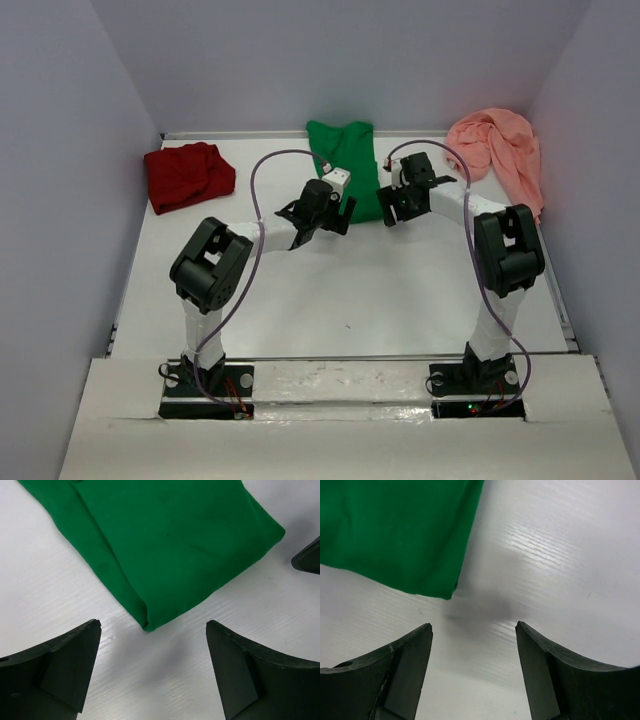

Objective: Fold and stack the t-shirts
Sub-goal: Grab one side of the 2/3 rectangular tshirt with both arms, then fold the long partially folded tshirt into a neat square

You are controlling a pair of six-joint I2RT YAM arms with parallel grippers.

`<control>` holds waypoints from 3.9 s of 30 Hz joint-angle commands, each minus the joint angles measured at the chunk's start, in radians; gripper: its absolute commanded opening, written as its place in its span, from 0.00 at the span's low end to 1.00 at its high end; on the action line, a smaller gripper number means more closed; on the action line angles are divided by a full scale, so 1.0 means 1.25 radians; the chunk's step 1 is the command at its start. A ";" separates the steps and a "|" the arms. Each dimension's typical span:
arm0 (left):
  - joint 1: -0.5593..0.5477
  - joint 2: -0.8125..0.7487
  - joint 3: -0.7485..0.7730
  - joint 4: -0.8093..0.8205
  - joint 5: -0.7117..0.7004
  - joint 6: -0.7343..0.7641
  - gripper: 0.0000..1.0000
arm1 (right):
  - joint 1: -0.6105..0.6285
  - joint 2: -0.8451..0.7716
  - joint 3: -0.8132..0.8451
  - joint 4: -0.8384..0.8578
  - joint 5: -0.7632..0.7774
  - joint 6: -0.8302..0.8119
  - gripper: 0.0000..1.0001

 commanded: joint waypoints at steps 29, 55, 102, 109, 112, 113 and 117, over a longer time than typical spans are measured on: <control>0.085 0.111 0.141 -0.030 0.132 -0.095 0.93 | -0.027 0.047 0.034 0.153 -0.191 0.038 0.70; 0.082 0.160 0.179 -0.050 0.243 -0.128 0.74 | -0.027 0.071 0.101 0.045 -0.244 0.052 0.58; 0.216 -0.131 0.123 -0.208 0.364 -0.050 0.00 | -0.041 -0.004 0.290 -0.069 -0.359 0.070 0.00; 0.249 -0.029 0.252 -0.197 0.262 -0.023 0.00 | -0.041 0.206 0.527 -0.076 -0.316 0.083 0.00; 0.257 0.021 0.323 -0.204 0.263 -0.014 0.00 | -0.041 0.287 0.642 -0.095 -0.309 0.086 0.00; 0.259 0.044 0.338 -0.202 0.267 -0.010 0.00 | -0.041 0.325 0.669 -0.099 -0.303 0.086 0.00; 0.265 0.106 0.421 -0.209 0.264 0.011 0.00 | -0.034 0.399 0.766 -0.110 -0.299 0.086 0.00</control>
